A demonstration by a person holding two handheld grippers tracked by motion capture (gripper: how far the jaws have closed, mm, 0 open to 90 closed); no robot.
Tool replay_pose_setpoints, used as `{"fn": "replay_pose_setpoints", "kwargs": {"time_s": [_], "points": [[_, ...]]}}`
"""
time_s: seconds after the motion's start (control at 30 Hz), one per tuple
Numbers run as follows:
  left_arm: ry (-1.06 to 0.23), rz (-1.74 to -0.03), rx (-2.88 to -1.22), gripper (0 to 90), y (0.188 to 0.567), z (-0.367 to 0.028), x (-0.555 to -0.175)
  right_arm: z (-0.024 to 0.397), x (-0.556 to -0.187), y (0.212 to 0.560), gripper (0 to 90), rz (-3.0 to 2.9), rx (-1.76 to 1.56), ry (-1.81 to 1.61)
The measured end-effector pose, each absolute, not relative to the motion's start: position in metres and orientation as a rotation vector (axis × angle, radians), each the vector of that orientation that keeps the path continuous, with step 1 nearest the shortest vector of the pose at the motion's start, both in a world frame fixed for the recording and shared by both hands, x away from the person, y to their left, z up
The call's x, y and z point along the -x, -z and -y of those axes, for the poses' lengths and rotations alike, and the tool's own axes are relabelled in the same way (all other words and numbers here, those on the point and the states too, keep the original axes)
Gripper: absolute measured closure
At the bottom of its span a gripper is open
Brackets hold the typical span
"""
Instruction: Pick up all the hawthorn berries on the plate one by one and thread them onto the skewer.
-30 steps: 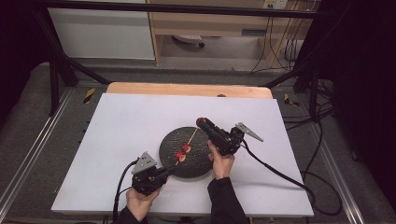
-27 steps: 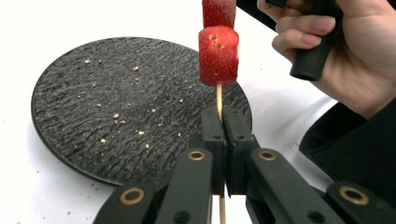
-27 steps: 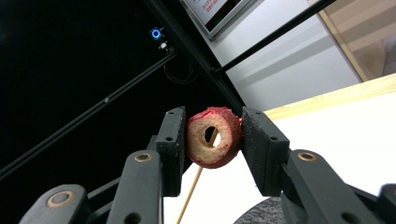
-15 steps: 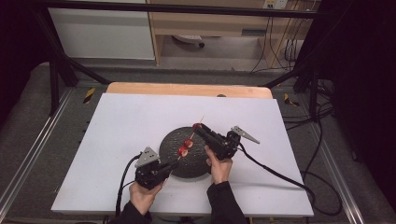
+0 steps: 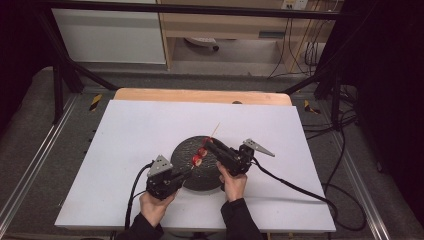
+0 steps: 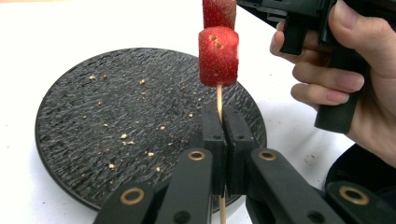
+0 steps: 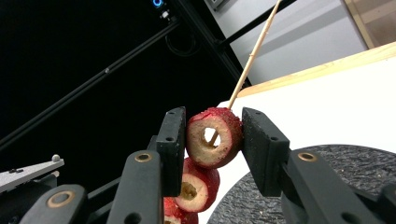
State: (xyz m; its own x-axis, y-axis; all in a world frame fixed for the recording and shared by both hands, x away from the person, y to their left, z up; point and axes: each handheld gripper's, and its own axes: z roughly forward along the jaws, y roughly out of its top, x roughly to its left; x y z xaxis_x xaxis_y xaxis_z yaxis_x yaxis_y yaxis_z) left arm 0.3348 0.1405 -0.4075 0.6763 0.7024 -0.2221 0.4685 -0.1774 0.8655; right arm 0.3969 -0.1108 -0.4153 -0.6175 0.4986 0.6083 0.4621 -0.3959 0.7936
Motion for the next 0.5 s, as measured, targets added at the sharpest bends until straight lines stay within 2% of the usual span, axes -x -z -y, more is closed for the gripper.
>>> {"fn": "replay_pose_setpoints", "kwargs": {"time_s": [0.1,0.2,0.5], "points": [[-0.276,-0.921,-1.830,88.3,0.408,-0.141,-0.334,0.112,-0.397,0.414,60.3,-1.730,-1.352,-2.204],[-0.279,-0.918,-1.829,88.3,0.409,-0.145,-0.334,0.115,-0.396,0.410,54.0,-1.749,-1.336,-2.158],[-0.281,-0.922,-1.839,88.3,0.412,-0.159,-0.334,0.129,-0.397,0.399,28.8,-1.899,-1.293,-1.947]]}}
